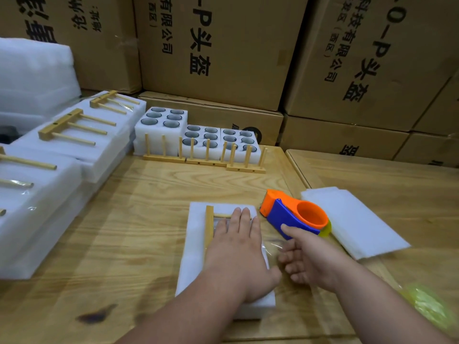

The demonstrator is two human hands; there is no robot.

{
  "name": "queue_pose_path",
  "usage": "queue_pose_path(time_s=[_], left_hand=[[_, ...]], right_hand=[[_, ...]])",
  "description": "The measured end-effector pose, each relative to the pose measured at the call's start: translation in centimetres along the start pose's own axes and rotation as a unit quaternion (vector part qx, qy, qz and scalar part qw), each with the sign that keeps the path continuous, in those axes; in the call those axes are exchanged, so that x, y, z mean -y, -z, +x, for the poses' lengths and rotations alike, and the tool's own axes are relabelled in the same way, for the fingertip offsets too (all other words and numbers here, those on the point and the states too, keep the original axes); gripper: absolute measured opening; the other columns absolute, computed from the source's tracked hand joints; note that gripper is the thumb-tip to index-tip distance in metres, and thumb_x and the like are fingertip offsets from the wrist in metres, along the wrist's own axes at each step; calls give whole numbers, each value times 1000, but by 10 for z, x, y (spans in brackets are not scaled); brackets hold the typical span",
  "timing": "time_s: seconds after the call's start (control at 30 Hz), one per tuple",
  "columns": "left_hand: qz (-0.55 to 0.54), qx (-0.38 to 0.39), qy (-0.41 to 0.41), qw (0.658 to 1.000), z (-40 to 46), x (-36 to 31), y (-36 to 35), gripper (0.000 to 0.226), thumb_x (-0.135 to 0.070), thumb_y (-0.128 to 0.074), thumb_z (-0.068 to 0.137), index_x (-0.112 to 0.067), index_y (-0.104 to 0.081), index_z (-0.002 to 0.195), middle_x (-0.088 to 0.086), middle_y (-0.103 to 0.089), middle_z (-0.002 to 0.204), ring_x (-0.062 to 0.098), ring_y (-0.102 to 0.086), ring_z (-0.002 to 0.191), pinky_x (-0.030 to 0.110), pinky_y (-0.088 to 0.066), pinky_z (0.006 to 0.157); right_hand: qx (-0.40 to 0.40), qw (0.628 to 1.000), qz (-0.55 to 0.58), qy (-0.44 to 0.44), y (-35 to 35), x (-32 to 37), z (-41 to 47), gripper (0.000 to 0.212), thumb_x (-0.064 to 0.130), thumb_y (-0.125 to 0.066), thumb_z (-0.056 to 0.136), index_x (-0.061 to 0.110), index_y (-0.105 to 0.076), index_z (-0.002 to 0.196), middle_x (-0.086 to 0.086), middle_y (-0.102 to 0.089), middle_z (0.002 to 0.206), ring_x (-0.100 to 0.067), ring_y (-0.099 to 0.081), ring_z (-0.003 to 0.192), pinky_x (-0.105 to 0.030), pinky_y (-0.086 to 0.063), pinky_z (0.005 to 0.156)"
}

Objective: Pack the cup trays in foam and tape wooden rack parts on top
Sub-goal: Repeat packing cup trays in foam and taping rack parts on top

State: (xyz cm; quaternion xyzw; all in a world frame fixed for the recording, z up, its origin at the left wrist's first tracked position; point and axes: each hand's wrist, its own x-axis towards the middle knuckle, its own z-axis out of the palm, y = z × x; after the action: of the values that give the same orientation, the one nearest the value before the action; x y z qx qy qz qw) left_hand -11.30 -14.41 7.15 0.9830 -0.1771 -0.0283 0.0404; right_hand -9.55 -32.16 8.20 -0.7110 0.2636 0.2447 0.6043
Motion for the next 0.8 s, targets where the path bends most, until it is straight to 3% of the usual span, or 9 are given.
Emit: queue_pose_path(time_s=[0.13,0.2,0.33,0.47,0.6,0.67,0.77,0.8], left_hand=[[2,-1,-2,1000,0,0,0,101,-69,-27,84,-14,10,161,11,20,167,26,24,153,51,4,124],[4,1,-2,1000,0,0,0,101,-70,-24,83,-14,10,161,11,20,167,26,24,153,51,3,124],[-2,-4,0,1000,1,0,-1,99,-70,-24,86,-14,7,161,11,18,168,26,23,154,51,4,124],[-2,-9,0,1000,0,0,-2,99,-67,-28,85,-15,7,161,11,18,168,25,24,153,50,5,124],[-7,-9,0,1000,0,0,-1,101,-63,-32,82,-15,6,162,12,19,168,25,24,153,49,6,124],[-6,-6,1,1000,-1,-1,0,102,-64,-33,81,-15,7,161,11,19,168,25,25,153,49,6,124],[0,4,1,1000,0,0,2,103,-65,-33,81,-15,8,161,12,19,168,25,25,153,50,6,124],[1,7,1,1000,0,0,3,103,-65,-33,81,-15,8,161,11,20,168,26,25,153,51,5,124]], right_hand=[[10,994,103,30,-14,-7,11,28,37,-68,93,10,-63,90,-8,-66,71,-21,-60,56,-32,-49,59],[5,992,110,57,-20,-11,16,21,28,-66,96,12,-61,83,-5,-61,66,-18,-56,54,-30,-47,56],[-63,983,2,173,-30,-20,21,30,26,-64,99,10,-58,74,-4,-53,53,-12,-49,45,-24,-42,43],[-164,931,-173,278,-38,-23,25,23,31,-68,95,14,-68,79,4,-69,64,-3,-59,55,-21,-44,54],[-171,913,-217,301,-41,-26,30,20,26,-67,95,23,-67,75,12,-69,65,1,-63,65,-12,-39,50],[-180,903,-230,314,-40,-29,33,20,26,-68,94,24,-66,74,8,-69,67,-4,-63,66,-14,-42,52],[-199,894,-235,326,-37,-31,33,14,31,-73,90,31,-59,88,8,-64,75,-3,-60,68,-14,-39,55],[-199,893,-233,330,-36,-32,33,21,32,-75,88,35,-55,95,9,-63,80,-3,-60,70,-13,-38,56]])
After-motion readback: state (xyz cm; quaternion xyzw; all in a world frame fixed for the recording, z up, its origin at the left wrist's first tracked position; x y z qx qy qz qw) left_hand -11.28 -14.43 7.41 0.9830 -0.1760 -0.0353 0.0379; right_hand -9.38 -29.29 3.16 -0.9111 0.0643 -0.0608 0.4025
